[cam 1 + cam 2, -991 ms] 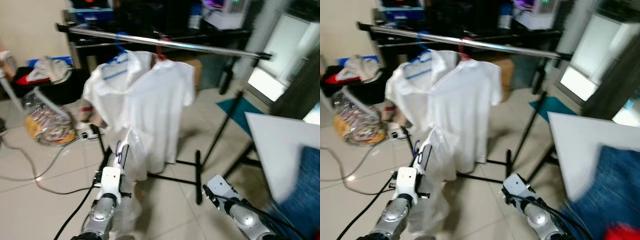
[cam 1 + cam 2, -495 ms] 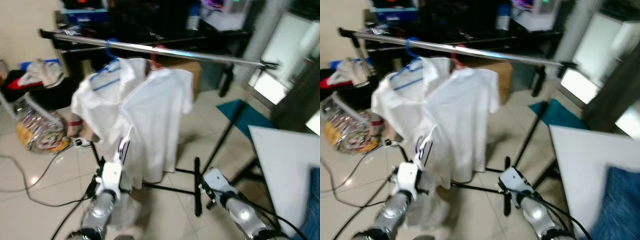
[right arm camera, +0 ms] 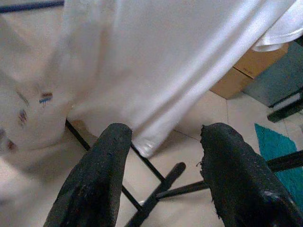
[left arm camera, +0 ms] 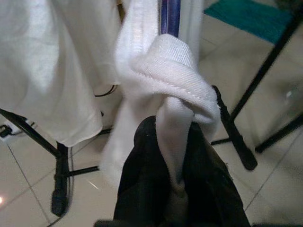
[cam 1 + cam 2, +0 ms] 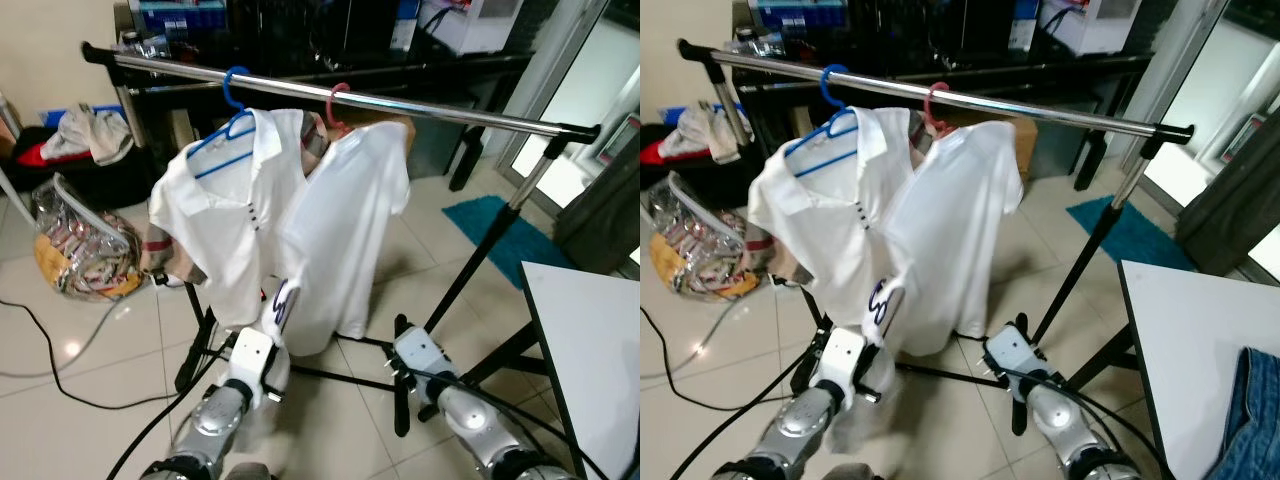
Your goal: Hang hanger
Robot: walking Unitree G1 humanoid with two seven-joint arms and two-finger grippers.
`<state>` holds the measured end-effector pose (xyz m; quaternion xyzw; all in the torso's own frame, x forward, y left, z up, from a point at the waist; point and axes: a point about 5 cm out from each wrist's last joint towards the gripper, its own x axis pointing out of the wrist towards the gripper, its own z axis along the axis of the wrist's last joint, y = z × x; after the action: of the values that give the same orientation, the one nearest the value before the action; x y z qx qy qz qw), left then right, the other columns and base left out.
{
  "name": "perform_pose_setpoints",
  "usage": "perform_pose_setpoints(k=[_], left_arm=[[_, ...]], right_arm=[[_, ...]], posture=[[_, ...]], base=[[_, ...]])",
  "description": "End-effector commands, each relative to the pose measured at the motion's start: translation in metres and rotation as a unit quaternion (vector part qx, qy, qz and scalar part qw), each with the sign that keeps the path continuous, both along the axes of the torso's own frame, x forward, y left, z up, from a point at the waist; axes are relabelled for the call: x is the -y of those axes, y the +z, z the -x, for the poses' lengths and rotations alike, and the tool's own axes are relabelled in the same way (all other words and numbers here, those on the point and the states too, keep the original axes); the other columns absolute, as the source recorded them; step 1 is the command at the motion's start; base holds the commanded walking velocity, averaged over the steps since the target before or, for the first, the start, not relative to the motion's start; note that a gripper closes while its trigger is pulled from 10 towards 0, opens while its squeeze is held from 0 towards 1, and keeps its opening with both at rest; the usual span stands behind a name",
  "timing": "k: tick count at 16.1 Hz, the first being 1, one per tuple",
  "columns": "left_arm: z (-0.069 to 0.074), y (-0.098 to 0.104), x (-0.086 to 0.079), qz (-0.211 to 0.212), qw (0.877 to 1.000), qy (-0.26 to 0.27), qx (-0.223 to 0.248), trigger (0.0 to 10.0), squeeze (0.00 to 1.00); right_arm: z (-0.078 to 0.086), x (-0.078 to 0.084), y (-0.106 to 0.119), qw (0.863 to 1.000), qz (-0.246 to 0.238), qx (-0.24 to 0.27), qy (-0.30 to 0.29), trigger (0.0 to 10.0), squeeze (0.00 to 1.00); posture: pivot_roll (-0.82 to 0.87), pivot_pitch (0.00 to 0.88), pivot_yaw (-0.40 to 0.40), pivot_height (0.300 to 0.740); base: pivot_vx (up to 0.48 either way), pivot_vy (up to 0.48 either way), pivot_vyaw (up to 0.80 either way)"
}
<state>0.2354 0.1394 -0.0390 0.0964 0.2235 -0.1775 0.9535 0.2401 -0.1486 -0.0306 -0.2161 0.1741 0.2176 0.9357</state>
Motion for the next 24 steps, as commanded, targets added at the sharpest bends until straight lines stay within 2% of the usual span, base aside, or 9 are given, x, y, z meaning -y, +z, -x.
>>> perform_pose_setpoints(k=[1,5,9,11,15,18,20,23,24], left_arm=[[-0.001,0.002,0.007,-0.001,0.999,-0.033,0.010,10.0,0.00],[-0.006,0.008,0.012,-0.003,0.998,-0.066,0.021,10.0,0.00],[-0.003,0.007,0.024,0.004,0.994,-0.106,0.015,10.0,0.00],[-0.002,0.006,0.024,0.002,0.994,-0.108,0.014,10.0,0.00],[-0.009,0.014,0.017,0.024,0.997,-0.060,0.045,10.0,0.00],[-0.013,0.019,0.028,0.032,0.993,-0.096,0.056,10.0,0.00],[-0.010,0.016,0.034,0.026,0.991,-0.127,0.040,10.0,0.00],[0.009,-0.006,0.033,-0.014,0.981,-0.185,-0.056,10.0,0.00],[0.012,-0.008,0.032,-0.014,0.979,-0.190,-0.067,10.0,0.00]], right_arm=[[-0.002,0.003,0.002,1.000,-0.002,0.005,-0.006,10.0,0.00],[-0.013,0.003,0.012,1.000,-0.013,0.027,-0.008,10.0,0.00],[-0.015,0.002,0.013,0.999,-0.016,0.032,-0.011,10.0,0.00],[-0.013,0.002,0.012,0.999,-0.015,0.029,-0.010,10.0,0.00],[-0.012,0.006,0.011,1.000,-0.010,0.023,-0.012,10.0,0.00],[-0.012,0.007,0.009,1.000,0.000,0.017,-0.009,10.0,0.00],[-0.011,0.007,0.008,1.000,0.008,0.013,-0.009,10.0,0.00],[-0.010,0.008,0.006,1.000,0.012,0.005,-0.015,10.0,0.00],[-0.009,0.008,0.005,1.000,0.012,0.001,-0.015,10.0,0.00]], posture=[[0.24,0.000,-0.045,0.740],[0.24,0.000,-0.048,0.740],[0.24,0.000,-0.043,0.740],[0.24,0.000,-0.044,0.740],[0.24,0.000,-0.048,0.740],[0.25,0.000,-0.051,0.740],[0.24,0.000,-0.051,0.740],[0.24,0.000,-0.047,0.740],[0.24,0.000,-0.048,0.740]], base=[[0.000,0.000,0.00],[0.000,0.000,0.00],[0.000,0.000,0.00],[0.000,0.000,0.00],[0.000,0.000,0.00],[0.000,0.000,0.00],[0.000,0.000,0.00],[0.000,0.000,0.00],[0.000,0.000,0.00]])
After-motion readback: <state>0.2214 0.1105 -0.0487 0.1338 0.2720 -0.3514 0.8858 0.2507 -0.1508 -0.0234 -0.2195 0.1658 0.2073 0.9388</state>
